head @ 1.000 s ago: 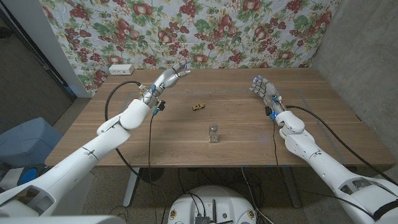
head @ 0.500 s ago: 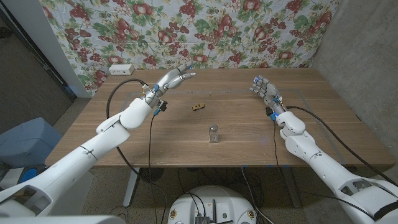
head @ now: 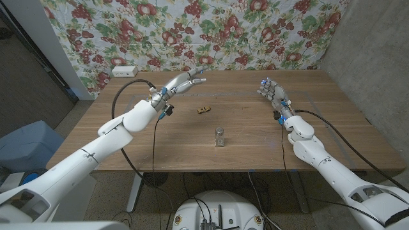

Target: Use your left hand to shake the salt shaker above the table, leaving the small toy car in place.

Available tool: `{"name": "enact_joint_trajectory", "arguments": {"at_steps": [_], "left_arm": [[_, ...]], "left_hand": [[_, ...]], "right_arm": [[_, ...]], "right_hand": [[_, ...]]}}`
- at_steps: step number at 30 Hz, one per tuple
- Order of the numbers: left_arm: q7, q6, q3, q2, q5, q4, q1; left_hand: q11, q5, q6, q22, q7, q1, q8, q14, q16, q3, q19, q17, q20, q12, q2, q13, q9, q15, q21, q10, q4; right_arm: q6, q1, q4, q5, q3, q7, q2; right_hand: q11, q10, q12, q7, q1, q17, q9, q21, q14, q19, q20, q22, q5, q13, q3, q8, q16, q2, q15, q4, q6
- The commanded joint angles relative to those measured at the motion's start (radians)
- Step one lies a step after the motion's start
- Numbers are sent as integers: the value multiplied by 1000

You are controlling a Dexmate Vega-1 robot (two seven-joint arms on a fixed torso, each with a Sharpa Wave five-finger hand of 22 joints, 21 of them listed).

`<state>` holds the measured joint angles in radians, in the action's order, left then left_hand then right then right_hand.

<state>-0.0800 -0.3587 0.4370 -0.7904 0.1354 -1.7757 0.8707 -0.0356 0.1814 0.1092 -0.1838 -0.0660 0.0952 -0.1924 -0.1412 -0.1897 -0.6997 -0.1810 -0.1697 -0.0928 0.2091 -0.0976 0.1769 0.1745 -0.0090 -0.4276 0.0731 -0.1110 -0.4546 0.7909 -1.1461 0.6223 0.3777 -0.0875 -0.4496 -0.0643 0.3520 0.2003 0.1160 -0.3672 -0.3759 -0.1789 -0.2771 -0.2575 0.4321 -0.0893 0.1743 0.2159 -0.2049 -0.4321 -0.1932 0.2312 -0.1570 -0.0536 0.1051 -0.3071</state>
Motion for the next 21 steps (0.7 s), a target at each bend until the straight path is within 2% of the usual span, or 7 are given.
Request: {"name": "enact_joint_trajectory", "arguments": {"at_steps": [1, 21], "left_arm": [[54, -9, 11, -22, 28, -25, -16], [134, -34, 33, -36, 56, -50, -41]], "left_hand": [[-1, -2, 13, -2, 0, -9, 2, -3, 2, -2, -11, -6, 4, -5, -3, 2, 3, -8, 4, 6, -7], [-6, -2, 18, -2, 4, -13, 2, -6, 3, -2, -13, -6, 4, -6, -3, 3, 4, -9, 7, 11, -11]], "right_arm": [[-17, 10, 1, 2, -4, 2, 7], [-61, 54, -29, -3, -15, 14, 0]], "right_hand": [[-2, 5, 4, -2, -8, 1, -5, 4, -3, 4, 1, 3, 3, 1, -1, -1, 5, -2, 0, 6, -8], [-3, 7, 4, -4, -6, 2, -5, 9, -1, 6, 0, 3, 5, 1, -1, -1, 5, -2, 2, 9, -9]]}}
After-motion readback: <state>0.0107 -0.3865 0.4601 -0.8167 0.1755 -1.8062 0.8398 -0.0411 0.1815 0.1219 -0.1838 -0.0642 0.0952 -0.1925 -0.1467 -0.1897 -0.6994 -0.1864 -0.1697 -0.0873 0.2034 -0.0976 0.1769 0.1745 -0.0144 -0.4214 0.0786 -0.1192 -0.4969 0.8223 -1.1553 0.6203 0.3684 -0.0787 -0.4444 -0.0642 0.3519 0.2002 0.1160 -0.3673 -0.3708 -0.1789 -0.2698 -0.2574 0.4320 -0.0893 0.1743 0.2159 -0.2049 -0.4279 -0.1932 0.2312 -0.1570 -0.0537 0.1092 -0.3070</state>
